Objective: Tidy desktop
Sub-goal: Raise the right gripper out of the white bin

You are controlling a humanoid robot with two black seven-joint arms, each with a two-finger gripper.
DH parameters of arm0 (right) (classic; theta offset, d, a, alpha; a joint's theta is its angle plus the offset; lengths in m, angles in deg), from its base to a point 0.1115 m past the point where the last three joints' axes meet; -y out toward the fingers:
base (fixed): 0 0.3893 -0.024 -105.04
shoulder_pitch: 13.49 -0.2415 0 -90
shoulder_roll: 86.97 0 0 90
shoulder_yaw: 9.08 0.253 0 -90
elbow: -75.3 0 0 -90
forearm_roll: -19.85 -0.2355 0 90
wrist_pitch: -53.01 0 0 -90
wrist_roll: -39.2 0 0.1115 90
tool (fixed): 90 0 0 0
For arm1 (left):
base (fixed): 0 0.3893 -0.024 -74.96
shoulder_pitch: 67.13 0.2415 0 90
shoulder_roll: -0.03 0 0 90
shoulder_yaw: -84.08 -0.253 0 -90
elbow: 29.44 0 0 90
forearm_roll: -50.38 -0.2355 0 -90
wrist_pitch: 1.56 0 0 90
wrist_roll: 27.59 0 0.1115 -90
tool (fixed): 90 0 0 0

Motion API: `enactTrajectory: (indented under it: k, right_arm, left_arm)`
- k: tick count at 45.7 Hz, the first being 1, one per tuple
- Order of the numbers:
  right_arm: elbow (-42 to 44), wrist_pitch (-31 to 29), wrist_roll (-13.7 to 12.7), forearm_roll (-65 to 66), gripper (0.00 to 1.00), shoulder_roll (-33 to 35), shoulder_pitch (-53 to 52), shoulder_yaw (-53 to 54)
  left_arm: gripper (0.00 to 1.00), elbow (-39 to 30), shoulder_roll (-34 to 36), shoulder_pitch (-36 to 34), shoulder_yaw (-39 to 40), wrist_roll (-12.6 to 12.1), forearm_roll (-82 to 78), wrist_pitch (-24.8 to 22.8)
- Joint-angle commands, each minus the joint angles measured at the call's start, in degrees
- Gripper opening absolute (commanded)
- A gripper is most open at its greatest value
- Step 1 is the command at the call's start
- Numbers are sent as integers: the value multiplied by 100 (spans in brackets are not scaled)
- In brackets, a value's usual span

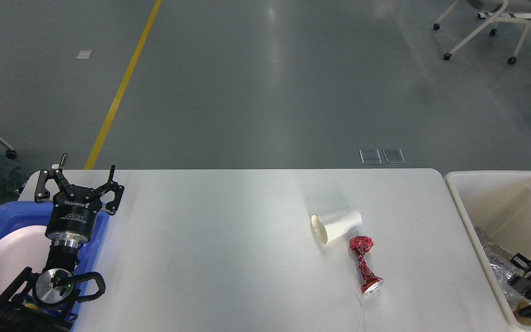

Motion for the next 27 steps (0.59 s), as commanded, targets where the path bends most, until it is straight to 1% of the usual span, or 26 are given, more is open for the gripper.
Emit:
enactTrajectory:
  k: [1,10,11,12,14,15,16,17,21,27]
  right_arm:
    - [-1,0,0,2,0,-84,28,-8]
    - [-1,79,-17,2,0,-111,28,-8]
    - [-1,132,-9,2,4,-111,28,-8]
    - [-1,202,-9,19,22,-119,28,-8]
    - [-1,439,-9,20,63,-119,20,-17]
    - [-1,596,-9,20,81,-137,19,-17]
    - [-1,755,-9,28,96,-146,19,-17]
    - [-1,895,-9,20,100,-146,19,-9]
    - [-10,1195,-9,20,100,-181,37,0]
    - [-10,1205,-9,20,100,-216,72,0]
  left_arm:
    - [96,0,0,0,0,0,0,0]
    - [96,0,0,0,0,0,0,0]
    - [96,0,0,0,0,0,0,0]
    - [96,0,0,0,0,0,0,0]
    - [96,0,0,0,0,0,0,0]
    - [96,0,0,0,0,0,0,0]
    - [96,0,0,0,0,0,0,0]
    - [96,0,0,0,0,0,0,0]
    - [96,0,0,0,0,0,0,0]
    - [96,0,0,0,0,0,0,0]
